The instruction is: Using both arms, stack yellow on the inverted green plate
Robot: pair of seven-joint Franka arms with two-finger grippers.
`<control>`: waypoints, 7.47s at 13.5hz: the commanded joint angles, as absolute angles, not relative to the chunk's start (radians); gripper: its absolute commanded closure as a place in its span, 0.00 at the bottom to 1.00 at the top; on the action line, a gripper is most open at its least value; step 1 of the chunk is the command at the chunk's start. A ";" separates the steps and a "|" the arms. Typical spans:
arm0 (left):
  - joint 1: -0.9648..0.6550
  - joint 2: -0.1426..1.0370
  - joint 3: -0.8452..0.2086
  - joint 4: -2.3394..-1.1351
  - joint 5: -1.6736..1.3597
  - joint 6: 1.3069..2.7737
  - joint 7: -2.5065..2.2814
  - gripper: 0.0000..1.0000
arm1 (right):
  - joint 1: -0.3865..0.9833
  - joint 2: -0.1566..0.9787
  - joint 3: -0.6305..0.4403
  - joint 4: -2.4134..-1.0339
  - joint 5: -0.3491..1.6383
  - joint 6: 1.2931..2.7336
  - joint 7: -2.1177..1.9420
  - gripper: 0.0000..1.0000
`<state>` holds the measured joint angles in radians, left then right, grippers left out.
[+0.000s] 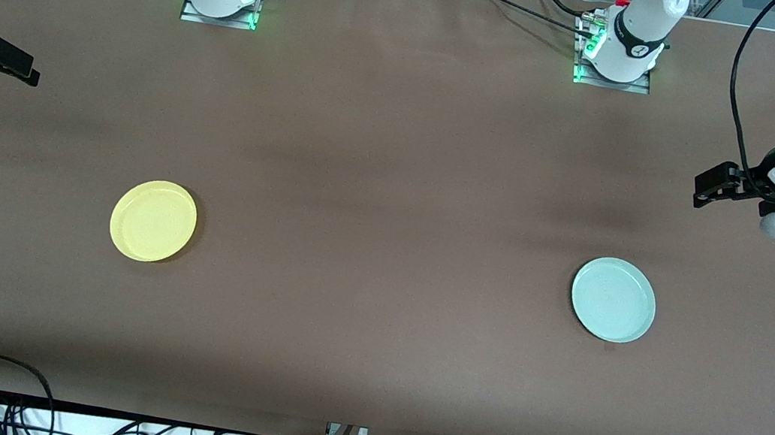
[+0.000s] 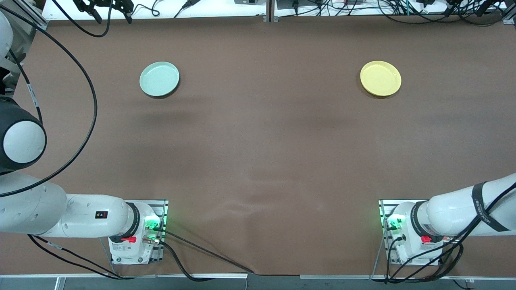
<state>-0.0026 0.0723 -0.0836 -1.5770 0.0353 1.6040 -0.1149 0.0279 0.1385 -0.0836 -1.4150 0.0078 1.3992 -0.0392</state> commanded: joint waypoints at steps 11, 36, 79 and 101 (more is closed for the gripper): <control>-0.006 0.081 -0.100 -1.546 0.054 1.552 -0.164 0.00 | 0.021 0.143 -0.084 -1.404 0.029 1.397 -0.028 0.00; 0.032 0.199 -0.087 -1.471 0.055 1.509 -0.102 0.00 | 0.021 0.143 -0.084 -1.404 0.029 1.397 -0.028 0.00; 0.213 0.638 -0.094 -1.793 0.164 2.388 0.124 0.54 | 0.020 0.144 -0.084 -1.402 0.029 1.397 -0.029 0.00; 0.215 0.646 -0.098 -1.792 0.163 2.384 0.126 0.70 | 0.018 0.173 -0.089 -1.404 0.023 1.397 -0.032 0.00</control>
